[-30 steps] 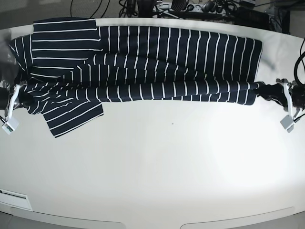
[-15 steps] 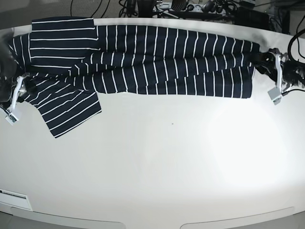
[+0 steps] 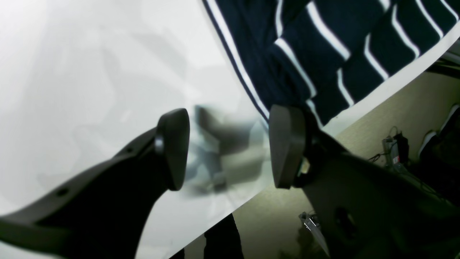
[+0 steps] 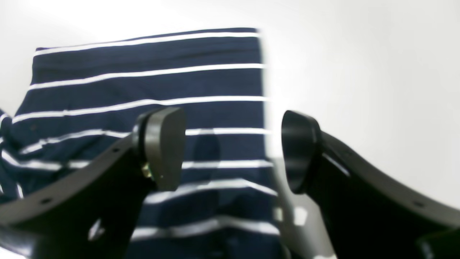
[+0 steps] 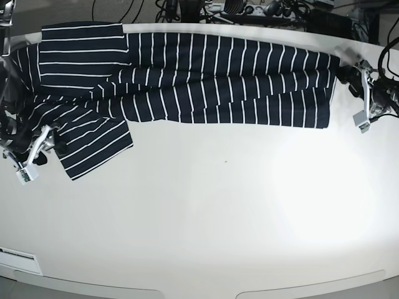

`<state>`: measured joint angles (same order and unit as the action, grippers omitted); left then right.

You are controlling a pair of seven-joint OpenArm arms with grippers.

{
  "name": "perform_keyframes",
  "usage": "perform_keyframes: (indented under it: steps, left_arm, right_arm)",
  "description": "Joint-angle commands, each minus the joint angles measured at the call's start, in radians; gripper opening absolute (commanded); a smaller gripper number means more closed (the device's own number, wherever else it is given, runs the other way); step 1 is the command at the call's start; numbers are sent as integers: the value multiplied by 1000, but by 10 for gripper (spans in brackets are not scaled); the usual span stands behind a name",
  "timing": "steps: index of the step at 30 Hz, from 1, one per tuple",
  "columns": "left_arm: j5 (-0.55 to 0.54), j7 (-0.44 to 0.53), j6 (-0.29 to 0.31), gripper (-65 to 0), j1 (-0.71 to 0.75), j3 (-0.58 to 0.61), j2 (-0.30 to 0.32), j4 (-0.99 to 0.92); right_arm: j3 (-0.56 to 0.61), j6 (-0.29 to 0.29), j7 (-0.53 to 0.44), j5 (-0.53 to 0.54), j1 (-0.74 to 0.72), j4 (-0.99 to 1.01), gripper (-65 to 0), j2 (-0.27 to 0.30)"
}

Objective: Fold the T-shirt properly
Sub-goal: 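Release the hem and move the right gripper to the sleeve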

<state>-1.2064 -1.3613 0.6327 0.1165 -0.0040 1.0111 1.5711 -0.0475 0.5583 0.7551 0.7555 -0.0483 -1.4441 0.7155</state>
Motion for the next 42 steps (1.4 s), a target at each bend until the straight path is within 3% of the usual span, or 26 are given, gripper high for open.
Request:
perform_keyframes:
  steps: [1, 4, 7, 9, 12, 20, 24, 26, 29, 34, 38, 42]
  left_arm:
    - [-9, -1, -10, -280, -9, -11, 27, 11]
    - [-5, -1, -28, -280, -9, -11, 27, 11]
    - [-5, -4, -28, -280, -9, -11, 27, 11]
    - [-5, -8, -28, -280, -9, -11, 27, 11]
    - [-7, -7, -28, -280, -9, -11, 27, 11]
    - [-7, 1, -27, -281, -9, -11, 27, 11]
    - [-28, 2, -27, -281, -9, -11, 27, 11]
    - [-40, 10, -27, -281, -9, -11, 27, 11]
    - [-40, 40, -27, -281, -9, -11, 27, 11]
    - [-40, 60, -27, -281, -9, -11, 27, 11]
    - [-40, 61, -27, -281, -9, -11, 27, 11]
    - [-39, 61, -27, -281, -9, -11, 27, 11]
  right_arm:
    - [-13, -31, -48, -39, -24, -8, -213, 13]
    - [-13, -109, -109, -178, -32, 10, -213, -40]
    - [-13, -172, -108, -238, -54, 56, -213, -77]
    - [-13, -197, -108, -239, -67, 105, -213, -89]
    - [-13, -179, -108, -227, -97, 197, -213, -107]
    - [-13, 55, 12, 26, -141, 267, -213, -117]
    - [-13, 140, 43, 127, -150, 267, -230, -117]
    - [-13, 140, 52, 165, -152, 267, -351, -116]
    - [-13, 140, 130, 247, -179, 261, -629, -116]
    - [-13, 140, 352, 494, -198, 175, -650, -100]
    - [-13, 140, 519, 705, -195, 64, -650, -53]
    - [-13, 140, 641, 728, -163, -43, -650, 2]
